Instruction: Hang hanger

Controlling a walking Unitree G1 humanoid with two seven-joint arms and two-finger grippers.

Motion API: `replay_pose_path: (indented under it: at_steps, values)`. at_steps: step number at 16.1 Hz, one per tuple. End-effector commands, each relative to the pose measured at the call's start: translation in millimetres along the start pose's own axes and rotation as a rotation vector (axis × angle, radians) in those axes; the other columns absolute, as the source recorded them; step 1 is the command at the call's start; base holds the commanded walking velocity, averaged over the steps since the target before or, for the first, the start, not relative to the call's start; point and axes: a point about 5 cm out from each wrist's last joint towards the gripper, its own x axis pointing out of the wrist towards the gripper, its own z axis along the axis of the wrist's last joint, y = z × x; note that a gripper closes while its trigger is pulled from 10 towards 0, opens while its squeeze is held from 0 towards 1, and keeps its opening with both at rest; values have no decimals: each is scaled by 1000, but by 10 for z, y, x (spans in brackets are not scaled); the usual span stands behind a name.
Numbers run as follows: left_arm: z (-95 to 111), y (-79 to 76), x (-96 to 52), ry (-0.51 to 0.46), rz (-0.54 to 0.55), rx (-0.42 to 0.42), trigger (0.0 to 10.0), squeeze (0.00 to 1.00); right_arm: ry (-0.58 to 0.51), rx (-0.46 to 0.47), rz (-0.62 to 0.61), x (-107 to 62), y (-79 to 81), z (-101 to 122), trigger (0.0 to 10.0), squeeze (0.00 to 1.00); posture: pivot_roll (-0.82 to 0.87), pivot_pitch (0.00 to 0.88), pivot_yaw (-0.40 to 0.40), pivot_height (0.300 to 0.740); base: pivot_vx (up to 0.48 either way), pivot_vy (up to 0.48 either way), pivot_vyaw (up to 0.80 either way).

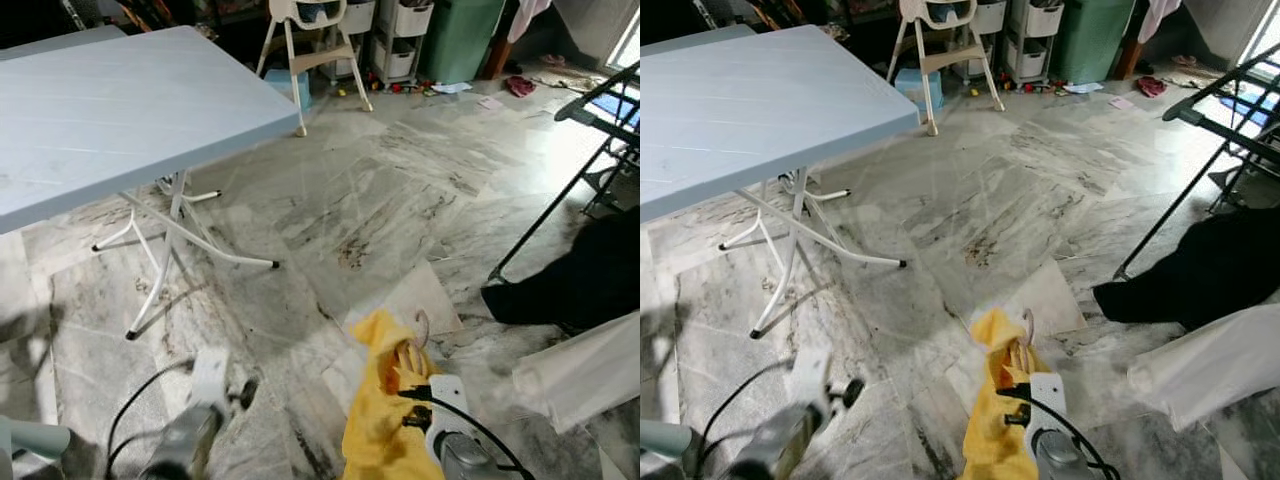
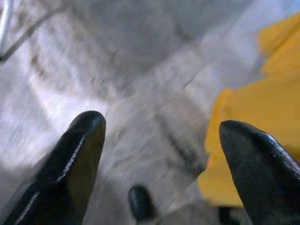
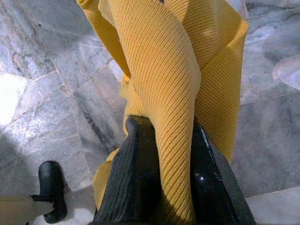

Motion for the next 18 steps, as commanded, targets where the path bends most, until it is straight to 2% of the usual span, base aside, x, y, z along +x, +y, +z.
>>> replay_pose_path:
  at_steps: [1,3,4,7,8,9,10,13,18]
  values:
    - [-116,46,-31,53,25,28,10000,1000,-12,-4,-20,-8,-60,-2,10000,0,-64,52,-13,740,0,0,0]
    - [-308,145,-100,135,82,43,10000,1000,13,17,-46,-12,-125,-26,10000,0,-60,42,-15,740,0,0,0]
    - [-357,154,-114,164,91,53,10000,1000,34,-31,-47,-16,-141,-52,10000,0,-58,36,-16,740,0,0,0]
    - [-350,143,-108,168,84,44,10000,1000,55,-48,-48,-24,-160,-85,10000,0,-54,33,-18,740,0,0,0]
    - [-328,143,-100,163,87,51,10000,769,57,-24,-54,-24,-168,-86,10000,0,-55,31,-17,740,0,0,0]
    - [-291,146,-88,155,95,60,10000,200,59,11,-60,-22,-172,-85,10000,0,-57,33,-17,740,0,0,0]
    - [-253,87,-62,147,89,69,10000,0,63,25,-57,-20,-162,-84,10000,0,-58,34,-16,740,0,0,0]
    - [-197,50,-39,125,77,53,10000,0,55,13,-40,-7,-86,-58,10000,0,-61,34,-15,740,0,0,0]
    - [-229,77,-51,146,84,57,10000,0,58,1,-29,-11,-60,-78,10000,0,-64,41,-12,740,0,259,0]
